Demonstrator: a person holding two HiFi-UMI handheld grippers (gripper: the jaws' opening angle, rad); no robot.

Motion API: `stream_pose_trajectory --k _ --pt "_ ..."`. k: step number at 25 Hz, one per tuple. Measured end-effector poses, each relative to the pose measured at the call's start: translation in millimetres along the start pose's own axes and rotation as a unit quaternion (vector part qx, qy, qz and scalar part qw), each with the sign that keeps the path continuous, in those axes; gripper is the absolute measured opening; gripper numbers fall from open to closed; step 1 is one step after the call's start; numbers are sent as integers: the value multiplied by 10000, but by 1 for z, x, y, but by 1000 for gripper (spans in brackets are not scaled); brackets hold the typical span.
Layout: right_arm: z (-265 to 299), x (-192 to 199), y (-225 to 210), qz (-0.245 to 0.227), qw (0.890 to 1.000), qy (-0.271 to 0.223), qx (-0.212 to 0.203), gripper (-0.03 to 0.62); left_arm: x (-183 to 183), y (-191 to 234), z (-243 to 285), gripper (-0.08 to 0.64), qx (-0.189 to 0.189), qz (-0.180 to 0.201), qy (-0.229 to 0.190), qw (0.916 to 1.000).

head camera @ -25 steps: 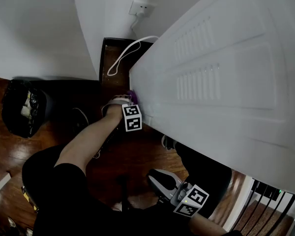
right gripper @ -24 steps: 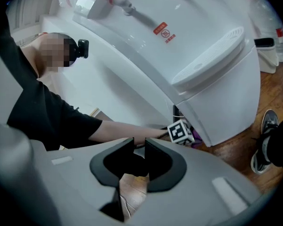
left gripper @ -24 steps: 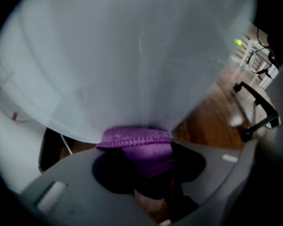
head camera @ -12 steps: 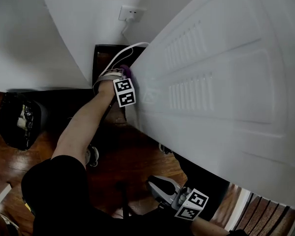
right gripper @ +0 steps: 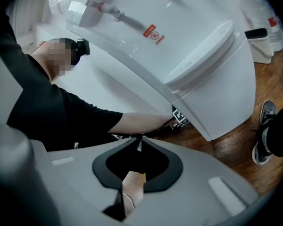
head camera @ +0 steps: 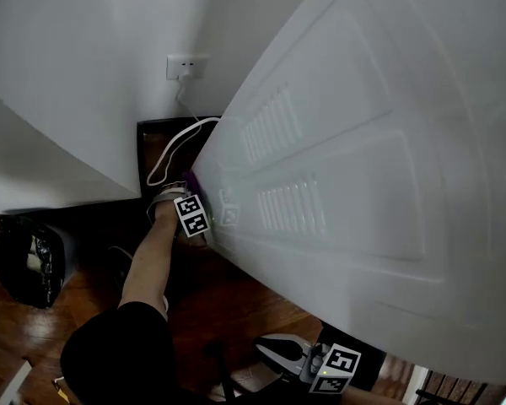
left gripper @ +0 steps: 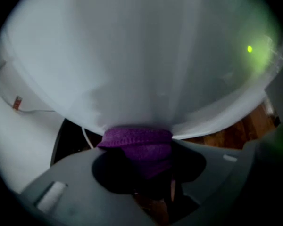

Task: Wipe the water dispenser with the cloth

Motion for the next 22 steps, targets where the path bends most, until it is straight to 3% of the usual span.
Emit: stream_pose_trajectory --k 4,9,13,17,22 --pt "-4 -8 -2 -40 9999 -135 -44 29 -9 -81 -11 213 296 256 56 9992" --pt "-10 -10 7 -217 9982 -464 -325 26 -14 -170 -39 215 617 -85 21 9981" --pt "-14 -16 12 -353 9950 -724 -592 26 -27 -143 -83 215 256 76 -44 9996" --pt "-35 -12 22 -741 9931 -626 -660 26 -64 -110 -153 215 -108 202 -229 9995" --pt "-36 -18 10 -1346 9857 -728 -710 27 -97 -29 -269 216 -986 372 -130 9943"
Point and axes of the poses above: the fingertips, and each gripper's own axes: z forward along the fingers, y to its left, x out of its underside, the point moved 5 cm from there along -z, backward along the fingers, and after that the axes turned 1 degree about -x, right-handed, at the moved point
